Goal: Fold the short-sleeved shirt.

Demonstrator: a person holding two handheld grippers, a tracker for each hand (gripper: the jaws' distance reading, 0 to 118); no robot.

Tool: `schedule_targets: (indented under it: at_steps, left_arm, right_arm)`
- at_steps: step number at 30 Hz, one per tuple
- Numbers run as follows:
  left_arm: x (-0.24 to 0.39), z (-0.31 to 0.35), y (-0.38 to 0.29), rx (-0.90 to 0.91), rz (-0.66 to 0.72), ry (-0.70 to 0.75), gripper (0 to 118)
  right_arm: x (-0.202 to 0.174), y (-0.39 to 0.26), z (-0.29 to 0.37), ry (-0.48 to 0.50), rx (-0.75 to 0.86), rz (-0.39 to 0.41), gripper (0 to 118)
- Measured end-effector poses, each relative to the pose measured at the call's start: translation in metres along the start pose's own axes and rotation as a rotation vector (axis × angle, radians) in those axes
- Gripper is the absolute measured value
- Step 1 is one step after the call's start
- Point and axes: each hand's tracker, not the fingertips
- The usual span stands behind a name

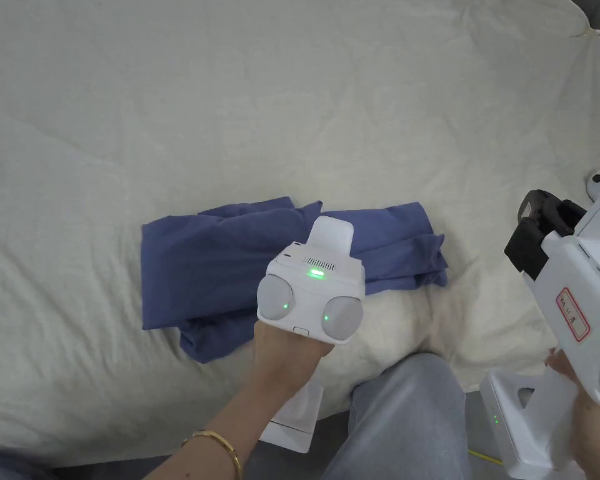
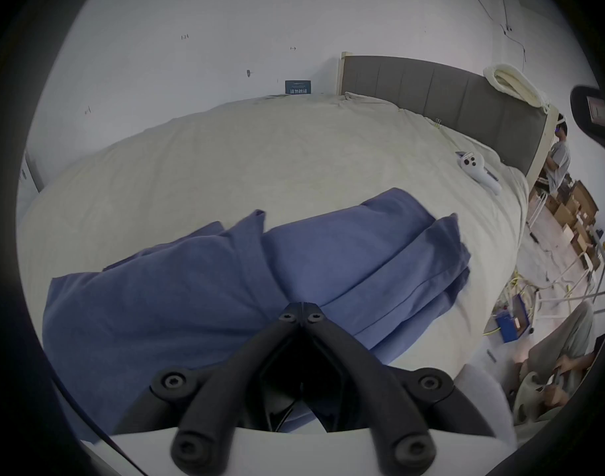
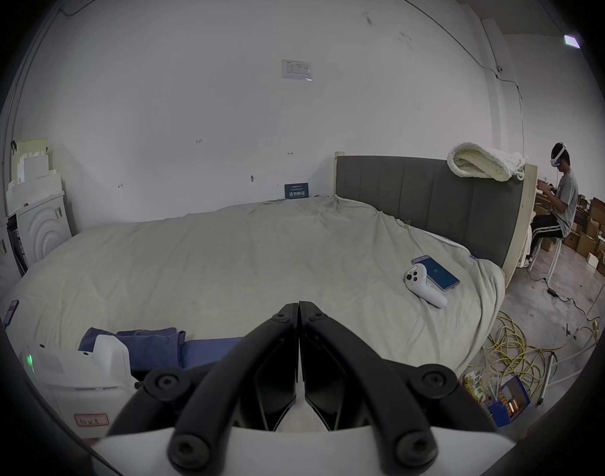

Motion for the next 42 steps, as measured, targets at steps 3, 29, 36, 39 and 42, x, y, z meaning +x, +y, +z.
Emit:
schedule_targets:
  at_steps: [3, 29, 36, 39, 42]
  left_arm:
    - [-0.001, 0.006, 0.011, -0.005, 0.062, -0.079, 0]
    - [-0.261, 0.107, 0.024, -0.086, 0.543, -0.286, 0]
    - [-0.290, 0.094, -0.004, -0.174, 0.646, -0.406, 75]
    - [-0.292, 0.088, -0.010, -0.218, 0.658, -0.450, 106]
    - [-0.292, 0.080, -0.013, -0.229, 0.649, -0.464, 112]
  right_arm:
    - [0.001, 0.000, 0.000, -0.004, 0.000, -0.004, 0]
    - [-0.040, 0.014, 0.004, 0.065, 0.041, 0.028, 0]
    - [-0.048, 0.013, 0.002, 0.078, 0.030, 0.050, 0]
    - [-0.051, 0.012, 0.002, 0.081, 0.026, 0.056, 0]
    - [-0.052, 0.012, 0.002, 0.078, 0.024, 0.065, 0]
